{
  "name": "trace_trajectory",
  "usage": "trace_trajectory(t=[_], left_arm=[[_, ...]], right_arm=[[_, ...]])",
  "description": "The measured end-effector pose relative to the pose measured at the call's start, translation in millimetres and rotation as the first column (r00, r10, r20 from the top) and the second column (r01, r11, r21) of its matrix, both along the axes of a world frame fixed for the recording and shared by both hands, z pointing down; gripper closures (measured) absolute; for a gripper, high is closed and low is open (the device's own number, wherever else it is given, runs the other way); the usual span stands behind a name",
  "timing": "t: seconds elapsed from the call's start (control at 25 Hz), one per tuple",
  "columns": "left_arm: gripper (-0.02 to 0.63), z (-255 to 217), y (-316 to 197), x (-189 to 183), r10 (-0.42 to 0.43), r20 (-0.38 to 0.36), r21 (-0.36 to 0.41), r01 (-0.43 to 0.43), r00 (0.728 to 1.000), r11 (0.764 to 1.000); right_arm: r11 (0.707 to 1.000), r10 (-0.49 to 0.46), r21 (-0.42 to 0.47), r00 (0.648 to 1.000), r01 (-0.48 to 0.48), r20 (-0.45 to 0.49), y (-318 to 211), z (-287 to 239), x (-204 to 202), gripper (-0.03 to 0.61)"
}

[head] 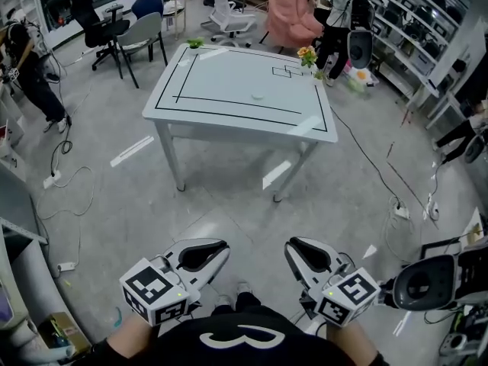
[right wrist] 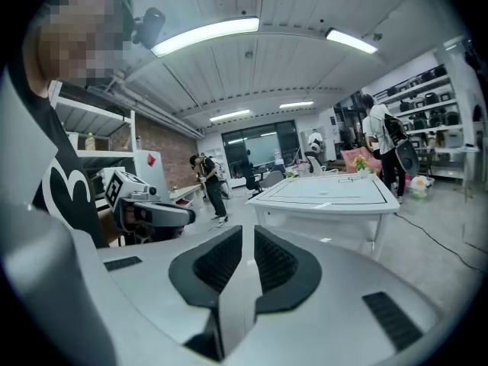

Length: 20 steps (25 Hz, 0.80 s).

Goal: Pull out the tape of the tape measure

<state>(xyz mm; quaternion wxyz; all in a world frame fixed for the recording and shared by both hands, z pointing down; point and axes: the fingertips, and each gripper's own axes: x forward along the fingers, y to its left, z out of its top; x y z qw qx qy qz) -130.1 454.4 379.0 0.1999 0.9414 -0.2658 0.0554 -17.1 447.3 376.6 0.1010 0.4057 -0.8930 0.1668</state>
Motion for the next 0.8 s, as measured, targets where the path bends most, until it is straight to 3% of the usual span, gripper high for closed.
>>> trace_trajectory(t=[0.4, 0.8], left_arm=[[0.484, -16, -17, -15, -0.072, -0.012, 0.002, 0.072, 0.997, 0.997], [0.385, -7, -87, -11, -0.144, 0.015, -0.018, 0.144, 0.989, 0.989]], right_arm=[[0.997, 0.065, 0.045, 0.998, -0.066, 0.016, -11, -15, 18, 0.366], [0.996, 0.014, 0.087, 1.0, -0.013, -0.003, -84, -10, 26, 0.304]])
